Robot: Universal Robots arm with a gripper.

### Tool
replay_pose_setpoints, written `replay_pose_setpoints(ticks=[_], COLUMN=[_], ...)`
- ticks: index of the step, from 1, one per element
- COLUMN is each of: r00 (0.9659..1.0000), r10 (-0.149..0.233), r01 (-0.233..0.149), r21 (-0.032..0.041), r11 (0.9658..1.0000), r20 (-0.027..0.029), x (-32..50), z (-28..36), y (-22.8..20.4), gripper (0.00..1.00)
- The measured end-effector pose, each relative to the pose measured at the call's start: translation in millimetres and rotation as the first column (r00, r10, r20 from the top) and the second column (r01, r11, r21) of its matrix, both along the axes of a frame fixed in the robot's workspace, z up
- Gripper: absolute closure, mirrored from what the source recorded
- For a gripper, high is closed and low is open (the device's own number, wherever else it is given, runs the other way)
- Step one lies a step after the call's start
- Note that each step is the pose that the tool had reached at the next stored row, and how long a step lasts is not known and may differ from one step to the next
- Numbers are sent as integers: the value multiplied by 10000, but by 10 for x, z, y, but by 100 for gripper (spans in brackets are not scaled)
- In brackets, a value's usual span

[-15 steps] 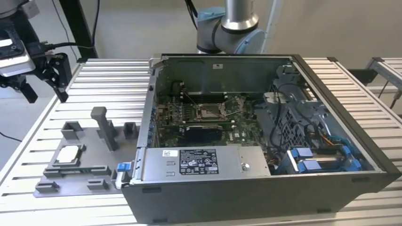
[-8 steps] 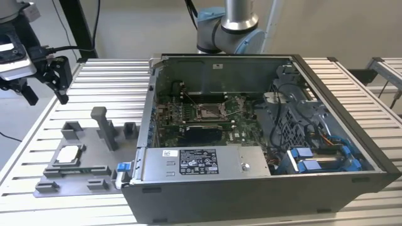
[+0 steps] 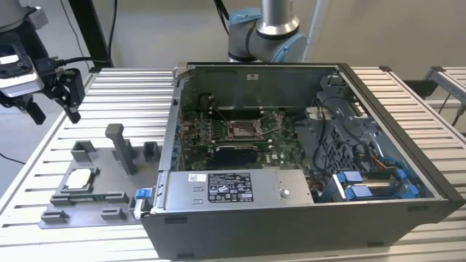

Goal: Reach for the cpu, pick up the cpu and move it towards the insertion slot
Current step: 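Pick up the cpu and move it towards the insertion slot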

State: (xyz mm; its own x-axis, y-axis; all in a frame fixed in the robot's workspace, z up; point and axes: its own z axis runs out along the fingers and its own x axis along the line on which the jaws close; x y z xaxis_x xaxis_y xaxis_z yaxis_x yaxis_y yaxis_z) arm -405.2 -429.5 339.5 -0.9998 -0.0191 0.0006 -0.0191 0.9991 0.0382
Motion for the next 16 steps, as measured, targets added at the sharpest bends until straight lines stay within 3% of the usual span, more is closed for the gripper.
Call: replay_pose_setpoints(ticks=[16], r00=[10000], r10=[0], r01=[0], r21=[0], r11=[10000], r20=[2], x=[-1], z=[-107], y=[0], gripper=[0])
